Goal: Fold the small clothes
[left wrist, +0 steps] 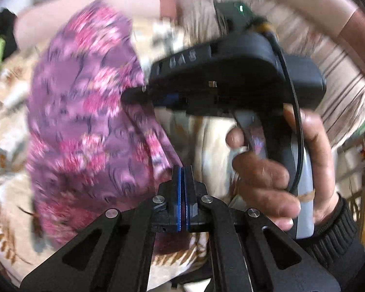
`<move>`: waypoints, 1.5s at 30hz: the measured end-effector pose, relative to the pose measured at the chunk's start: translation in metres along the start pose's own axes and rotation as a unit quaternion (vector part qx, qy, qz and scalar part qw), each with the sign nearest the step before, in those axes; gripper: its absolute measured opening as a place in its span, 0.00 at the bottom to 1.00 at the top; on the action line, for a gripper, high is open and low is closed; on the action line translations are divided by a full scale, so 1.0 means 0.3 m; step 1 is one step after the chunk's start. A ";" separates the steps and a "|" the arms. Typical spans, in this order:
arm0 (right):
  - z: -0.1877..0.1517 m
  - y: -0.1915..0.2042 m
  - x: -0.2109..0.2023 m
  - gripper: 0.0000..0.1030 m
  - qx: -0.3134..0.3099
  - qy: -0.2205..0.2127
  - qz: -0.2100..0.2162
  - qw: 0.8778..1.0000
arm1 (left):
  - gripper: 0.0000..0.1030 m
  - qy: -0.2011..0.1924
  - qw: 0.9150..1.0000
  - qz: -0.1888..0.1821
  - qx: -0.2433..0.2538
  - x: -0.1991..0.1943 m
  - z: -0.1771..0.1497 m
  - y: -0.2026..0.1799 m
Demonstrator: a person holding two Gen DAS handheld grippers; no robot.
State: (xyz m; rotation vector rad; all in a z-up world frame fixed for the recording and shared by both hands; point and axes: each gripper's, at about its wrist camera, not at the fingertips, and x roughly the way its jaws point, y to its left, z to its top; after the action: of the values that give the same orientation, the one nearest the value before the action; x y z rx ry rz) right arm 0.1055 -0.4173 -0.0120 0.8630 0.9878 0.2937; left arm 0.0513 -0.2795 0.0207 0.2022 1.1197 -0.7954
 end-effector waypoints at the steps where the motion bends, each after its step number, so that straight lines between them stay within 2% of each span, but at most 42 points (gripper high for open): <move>1: -0.003 -0.063 0.023 0.11 0.016 -0.002 -0.007 1.000 | 0.01 0.020 1.000 -0.001 -0.008 0.028 -0.011 0.008; 2: -0.010 -0.129 0.050 0.11 0.040 -0.001 -0.012 0.999 | 0.01 0.030 0.999 -0.008 -0.013 0.038 -0.020 0.017; 3: -0.006 -0.188 0.078 0.11 0.085 0.018 -0.038 0.996 | 0.01 0.034 0.999 -0.025 -0.022 0.028 -0.044 0.036; 4: 0.004 -0.214 0.078 0.11 0.103 0.016 -0.046 0.994 | 0.01 0.030 0.999 -0.033 -0.027 0.009 -0.061 0.051; 6: 0.026 -0.201 0.046 0.11 0.089 -0.007 -0.055 0.994 | 0.04 0.014 0.998 -0.042 -0.039 -0.050 -0.100 0.097; 8: 0.029 -0.179 0.014 0.15 0.076 -0.028 -0.071 0.994 | 0.15 0.001 0.998 -0.030 -0.058 -0.082 -0.137 0.156; 12: -0.018 -0.123 -0.066 0.23 0.064 -0.065 -0.076 0.993 | 0.36 -0.032 0.992 0.002 -0.120 -0.165 -0.183 0.310; 13: -0.042 -0.099 -0.093 0.37 0.055 -0.074 -0.076 0.993 | 0.42 -0.033 0.990 0.011 -0.133 -0.169 -0.187 0.344; 14: -0.073 -0.082 -0.116 0.50 0.050 -0.084 -0.075 0.992 | 0.42 -0.034 0.988 0.021 -0.147 -0.176 -0.191 0.375; 15: -0.110 -0.071 -0.136 0.73 0.046 -0.095 -0.074 0.992 | 0.42 -0.035 0.986 0.027 -0.160 -0.182 -0.202 0.415; 16: -0.155 -0.058 -0.152 0.79 0.042 -0.101 -0.076 0.991 | 0.42 -0.036 0.985 0.029 -0.169 -0.181 -0.209 0.432; 17: -0.192 -0.047 -0.157 0.79 0.037 -0.098 -0.077 0.992 | 0.42 -0.036 0.983 0.034 -0.178 -0.176 -0.218 0.458; 20: -0.270 -0.003 -0.123 0.75 0.008 -0.070 -0.109 0.991 | 0.42 -0.017 0.978 0.049 -0.203 -0.126 -0.234 0.500; 21: -0.289 0.010 -0.095 0.62 -0.005 -0.051 -0.141 0.989 | 0.42 -0.006 0.977 0.053 -0.204 -0.102 -0.237 0.504; 22: -0.299 0.022 -0.061 0.42 -0.018 -0.031 -0.177 0.983 | 0.42 0.003 0.978 0.056 -0.203 -0.095 -0.235 0.511; 24: -0.299 0.038 0.025 0.19 -0.037 0.004 -0.254 0.966 | 0.42 0.019 0.979 0.063 -0.193 -0.056 -0.243 0.504; 26: -0.307 0.078 0.027 0.14 -0.049 -0.003 -0.304 0.951 | 0.42 0.026 0.980 0.073 -0.186 -0.043 -0.251 0.487; 27: -0.323 0.106 0.006 0.07 -0.058 -0.014 -0.339 0.939 | 0.42 0.023 0.981 0.074 -0.180 -0.043 -0.258 0.481; 28: -0.334 0.117 -0.007 0.06 -0.063 -0.021 -0.364 0.929 | 0.44 0.021 0.981 0.077 -0.174 -0.041 -0.263 0.478; 29: -0.342 0.110 -0.011 0.06 -0.062 -0.022 -0.367 0.928 | 0.46 0.022 0.982 0.079 -0.173 -0.037 -0.265 0.479; 31: -0.342 0.059 0.030 0.06 -0.049 0.014 -0.348 0.936 | 0.46 0.028 0.981 0.077 -0.178 -0.021 -0.268 0.490; 32: -0.335 0.066 0.031 0.06 -0.051 0.018 -0.335 0.941 | 0.46 0.034 0.980 0.073 -0.184 -0.021 -0.266 0.500; 35: -0.325 0.157 -0.106 0.10 -0.077 -0.065 -0.257 0.961 | 0.46 0.014 0.977 0.034 -0.209 -0.078 -0.248 0.529; 36: -0.320 0.170 -0.139 0.19 -0.077 -0.082 -0.244 0.963 | 0.46 -0.007 0.976 0.018 -0.217 -0.118 -0.235 0.542; 37: -0.305 0.192 -0.181 0.47 -0.081 -0.103 -0.229 0.965 | 0.46 -0.024 0.976 0.014 -0.217 -0.152 -0.212 0.554; 38: -0.284 0.202 -0.197 0.65 -0.086 -0.116 -0.223 0.964 | 0.47 -0.034 0.976 0.014 -0.215 -0.168 -0.186 0.565; 39: -0.253 0.228 -0.216 0.93 -0.101 -0.136 -0.215 0.962 | 0.49 -0.038 0.976 0.015 -0.216 -0.174 -0.160 0.577; 40: -0.224 0.244 -0.228 0.97 -0.113 -0.146 -0.210 0.960 | 0.50 -0.039 0.975 0.015 -0.217 -0.173 -0.130 0.589; 44: -0.018 0.224 -0.162 0.96 -0.099 -0.120 -0.175 0.972 | 0.50 -0.033 0.972 0.032 -0.229 -0.101 0.041 0.678; 45: 0.036 0.205 -0.133 0.94 -0.086 -0.112 -0.172 0.975 | 0.50 -0.030 0.971 0.037 -0.234 -0.078 0.068 0.701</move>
State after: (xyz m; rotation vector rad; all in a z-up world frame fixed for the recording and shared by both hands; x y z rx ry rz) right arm 0.1021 -0.4062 0.0610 0.5415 0.8686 -0.0142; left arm 0.2002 -0.1290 0.0007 -0.1750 1.2027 -0.4485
